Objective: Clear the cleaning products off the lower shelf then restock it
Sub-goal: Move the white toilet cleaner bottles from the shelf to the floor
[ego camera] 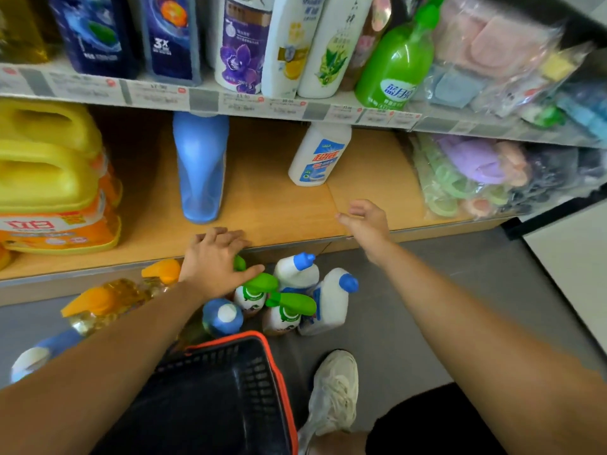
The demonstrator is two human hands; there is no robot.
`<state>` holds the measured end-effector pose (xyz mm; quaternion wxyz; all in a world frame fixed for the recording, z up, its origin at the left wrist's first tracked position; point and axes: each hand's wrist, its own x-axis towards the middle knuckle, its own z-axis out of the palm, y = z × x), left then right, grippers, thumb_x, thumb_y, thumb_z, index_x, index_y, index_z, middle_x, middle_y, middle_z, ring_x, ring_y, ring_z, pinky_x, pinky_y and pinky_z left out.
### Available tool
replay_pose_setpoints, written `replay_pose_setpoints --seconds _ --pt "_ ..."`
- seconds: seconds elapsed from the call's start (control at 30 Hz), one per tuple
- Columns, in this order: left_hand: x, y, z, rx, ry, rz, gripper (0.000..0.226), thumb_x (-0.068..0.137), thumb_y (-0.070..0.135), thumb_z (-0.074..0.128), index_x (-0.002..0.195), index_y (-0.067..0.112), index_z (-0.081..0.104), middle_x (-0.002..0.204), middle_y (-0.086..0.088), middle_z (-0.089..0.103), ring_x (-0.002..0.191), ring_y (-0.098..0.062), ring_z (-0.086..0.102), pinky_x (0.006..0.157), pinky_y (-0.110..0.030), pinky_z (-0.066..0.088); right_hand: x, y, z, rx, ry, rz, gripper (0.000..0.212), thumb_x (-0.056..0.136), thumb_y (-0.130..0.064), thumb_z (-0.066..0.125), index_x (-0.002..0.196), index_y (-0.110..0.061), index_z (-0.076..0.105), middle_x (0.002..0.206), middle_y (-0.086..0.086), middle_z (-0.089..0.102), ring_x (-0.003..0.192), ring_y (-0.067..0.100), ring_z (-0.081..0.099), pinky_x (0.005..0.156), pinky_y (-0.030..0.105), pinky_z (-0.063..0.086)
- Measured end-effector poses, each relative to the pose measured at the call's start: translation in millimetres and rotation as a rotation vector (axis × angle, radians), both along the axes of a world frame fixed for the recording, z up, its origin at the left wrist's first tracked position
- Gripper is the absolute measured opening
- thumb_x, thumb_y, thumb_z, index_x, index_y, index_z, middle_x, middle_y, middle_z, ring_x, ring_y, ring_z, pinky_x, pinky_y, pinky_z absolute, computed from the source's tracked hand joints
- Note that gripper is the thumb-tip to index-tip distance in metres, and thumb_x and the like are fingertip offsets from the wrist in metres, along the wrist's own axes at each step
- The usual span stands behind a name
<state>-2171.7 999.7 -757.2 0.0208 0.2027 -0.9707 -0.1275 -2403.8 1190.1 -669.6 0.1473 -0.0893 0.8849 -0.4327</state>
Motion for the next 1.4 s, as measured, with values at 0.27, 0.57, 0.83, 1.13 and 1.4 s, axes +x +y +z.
replay_pose_setpoints --seconds 0.27,0.57,0.83,1.13,1.4 --pt "0 1 -17 -0.118 0.114 -0.020 0.075 0.084 0.084 0.030 0.120 0.032 0.069 0.127 0.010 0.067 0.114 -0.022 0.056 0.086 -0.045 0.045 -65 -77 -42 -0.150 -0.215 -0.011 0.088 0.081 -0.020 0.083 0.154 -0.028 0.033 0.151 0.000 0.047 0.138 0.022 0.044 0.106 0.044 0.039" --pt "-3 -1 -13 -0.097 0.109 -0.027 0.072 0.083 0.082 0.033 0.115 0.031 0.072 0.125 0.009 0.067 0.110 -0.024 0.055 0.086 -0.043 0.045 -88 -105 -65 -0.419 -0.169 -0.008 0.061 0.076 -0.010 0.085 0.128 -0.020 0.055 0.115 -0.009 0.071 0.099 0.001 0.068 0.073 0.018 0.049" --pt "-1 -2 -6 -0.080 0.022 -0.065 0.078 0.084 0.083 0.026 0.122 0.031 0.068 0.129 0.012 0.065 0.113 -0.022 0.053 0.088 -0.042 0.043 -64 -105 -72 -0.400 -0.090 0.037 0.073 0.072 -0.016 0.090 0.133 -0.023 0.050 0.120 -0.005 0.070 0.104 0.008 0.070 0.079 0.028 0.061" --pt "-5 -9 13 0.035 -0.247 -0.106 0.080 0.083 0.086 0.021 0.142 0.039 0.048 0.145 0.015 0.052 0.123 -0.017 0.042 0.096 -0.040 0.036 -44 -101 -59 -0.412 -0.049 0.012 0.049 0.071 -0.012 0.090 0.108 -0.023 0.060 0.107 -0.005 0.074 0.097 0.011 0.073 0.074 0.032 0.063" --pt "-3 -13 55 0.289 -0.206 -0.077 0.051 0.096 0.052 0.058 0.143 0.033 0.051 0.139 0.007 0.062 0.128 -0.018 0.055 0.107 -0.035 0.035 -10 -44 -36 -0.162 0.073 0.209 0.057 0.071 -0.013 0.090 0.116 -0.016 0.055 0.115 0.001 0.069 0.105 0.014 0.068 0.083 0.036 0.061"
